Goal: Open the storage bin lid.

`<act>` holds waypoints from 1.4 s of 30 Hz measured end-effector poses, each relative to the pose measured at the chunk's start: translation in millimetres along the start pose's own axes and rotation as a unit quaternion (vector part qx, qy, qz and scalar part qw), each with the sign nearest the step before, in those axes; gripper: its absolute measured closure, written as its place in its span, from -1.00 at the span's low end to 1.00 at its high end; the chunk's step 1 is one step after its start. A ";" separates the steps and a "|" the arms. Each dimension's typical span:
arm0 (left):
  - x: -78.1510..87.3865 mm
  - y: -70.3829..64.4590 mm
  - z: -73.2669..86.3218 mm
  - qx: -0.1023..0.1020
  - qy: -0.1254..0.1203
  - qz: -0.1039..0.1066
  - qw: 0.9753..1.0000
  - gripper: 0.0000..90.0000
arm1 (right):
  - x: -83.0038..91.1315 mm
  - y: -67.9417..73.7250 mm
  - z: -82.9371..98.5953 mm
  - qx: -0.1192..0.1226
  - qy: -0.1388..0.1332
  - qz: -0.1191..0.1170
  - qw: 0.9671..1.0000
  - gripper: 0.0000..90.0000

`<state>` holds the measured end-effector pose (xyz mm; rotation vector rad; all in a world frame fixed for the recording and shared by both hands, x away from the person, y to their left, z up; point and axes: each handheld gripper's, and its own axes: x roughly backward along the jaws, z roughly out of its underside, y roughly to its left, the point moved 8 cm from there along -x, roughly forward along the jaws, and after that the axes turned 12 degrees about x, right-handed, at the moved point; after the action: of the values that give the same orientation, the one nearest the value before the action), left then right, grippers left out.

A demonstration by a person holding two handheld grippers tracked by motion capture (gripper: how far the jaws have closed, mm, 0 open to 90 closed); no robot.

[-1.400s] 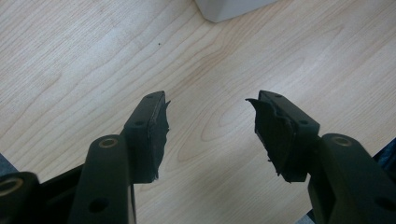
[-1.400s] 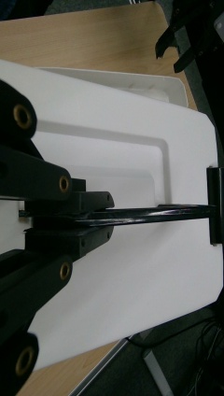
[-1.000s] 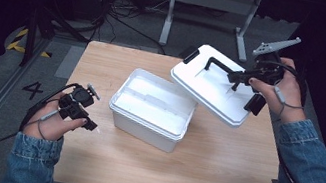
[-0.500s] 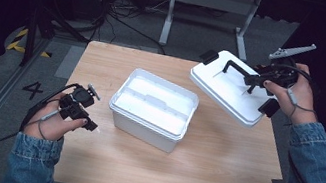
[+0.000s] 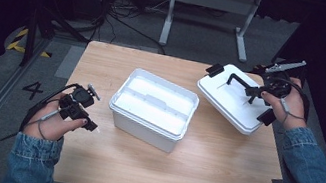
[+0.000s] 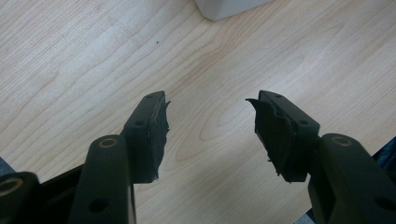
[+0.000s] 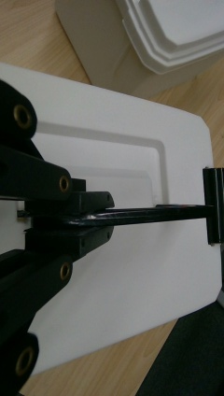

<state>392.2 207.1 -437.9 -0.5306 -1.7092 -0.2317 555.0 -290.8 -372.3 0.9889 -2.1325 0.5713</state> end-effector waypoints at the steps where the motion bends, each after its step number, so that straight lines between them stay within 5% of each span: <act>1: 0.0 0.5 -0.1 -0.002 0.000 -0.001 1.000 0.00 | -3.5 -0.8 4.2 -0.002 0.003 0.000 1.000 0.88; 22: -1.6 0.1 -0.3 0.001 0.002 0.001 1.000 0.00 | -55.1 5.1 61.8 -0.026 0.025 -0.022 0.999 0.88; 42: -2.4 0.5 0.8 -0.001 0.005 0.000 1.000 -0.01 | -75.7 4.9 91.6 -0.067 0.025 -0.040 0.997 0.86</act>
<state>392.1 207.3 -440.5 -0.5293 -1.6994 -0.2359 547.9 -310.1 -489.4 0.9703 -2.0491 0.4050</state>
